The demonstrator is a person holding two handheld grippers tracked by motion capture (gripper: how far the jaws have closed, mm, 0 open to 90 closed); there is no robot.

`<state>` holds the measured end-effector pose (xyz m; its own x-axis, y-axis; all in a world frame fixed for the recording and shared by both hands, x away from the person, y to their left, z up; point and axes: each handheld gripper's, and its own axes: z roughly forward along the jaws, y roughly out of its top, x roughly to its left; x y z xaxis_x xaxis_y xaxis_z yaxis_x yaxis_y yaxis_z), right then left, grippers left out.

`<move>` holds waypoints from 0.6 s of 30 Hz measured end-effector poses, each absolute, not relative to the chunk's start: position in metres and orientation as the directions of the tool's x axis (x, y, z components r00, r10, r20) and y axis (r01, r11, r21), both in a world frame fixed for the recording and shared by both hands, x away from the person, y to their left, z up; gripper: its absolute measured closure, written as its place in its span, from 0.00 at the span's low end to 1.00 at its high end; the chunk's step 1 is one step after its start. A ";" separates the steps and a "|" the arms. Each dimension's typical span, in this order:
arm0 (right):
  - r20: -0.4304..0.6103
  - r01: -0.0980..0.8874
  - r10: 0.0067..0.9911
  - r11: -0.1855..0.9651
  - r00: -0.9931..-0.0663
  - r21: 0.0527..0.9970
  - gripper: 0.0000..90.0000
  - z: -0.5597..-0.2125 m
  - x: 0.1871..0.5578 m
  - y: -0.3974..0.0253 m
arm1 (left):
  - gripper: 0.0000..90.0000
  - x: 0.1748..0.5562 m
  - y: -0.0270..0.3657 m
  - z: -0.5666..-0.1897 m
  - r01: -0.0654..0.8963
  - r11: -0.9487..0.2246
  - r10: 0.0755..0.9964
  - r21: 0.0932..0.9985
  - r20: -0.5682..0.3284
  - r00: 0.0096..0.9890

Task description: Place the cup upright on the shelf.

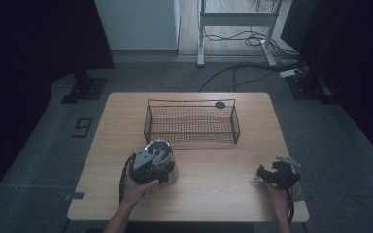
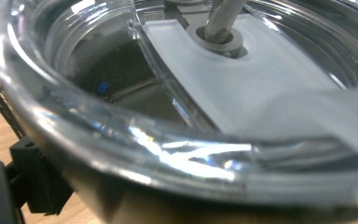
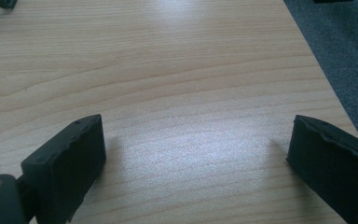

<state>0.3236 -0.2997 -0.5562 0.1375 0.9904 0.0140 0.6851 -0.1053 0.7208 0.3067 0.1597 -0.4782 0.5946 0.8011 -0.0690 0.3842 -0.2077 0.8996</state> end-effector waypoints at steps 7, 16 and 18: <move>0.014 0.685 0.990 -0.105 0.138 0.721 0.05 -0.556 0.324 -0.300 | 0.04 0.302 0.164 -0.473 0.378 -0.187 0.800 0.907 -0.082 0.594; 0.014 0.685 0.990 -0.105 0.137 0.721 0.05 -0.556 0.324 -0.300 | 0.04 0.302 0.170 -0.470 0.388 -0.166 0.799 0.907 -0.106 0.592; 0.015 0.683 0.990 -0.107 0.139 0.722 0.05 -0.556 0.323 -0.300 | 0.04 0.302 0.169 -0.471 0.392 -0.168 0.803 0.904 -0.105 0.587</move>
<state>0.3235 -0.2996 -0.5563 0.1388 0.9902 0.0147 0.6832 -0.1065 0.7224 0.3023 0.1694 -0.4707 0.5868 0.8029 -0.1052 0.3925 -0.1684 0.9042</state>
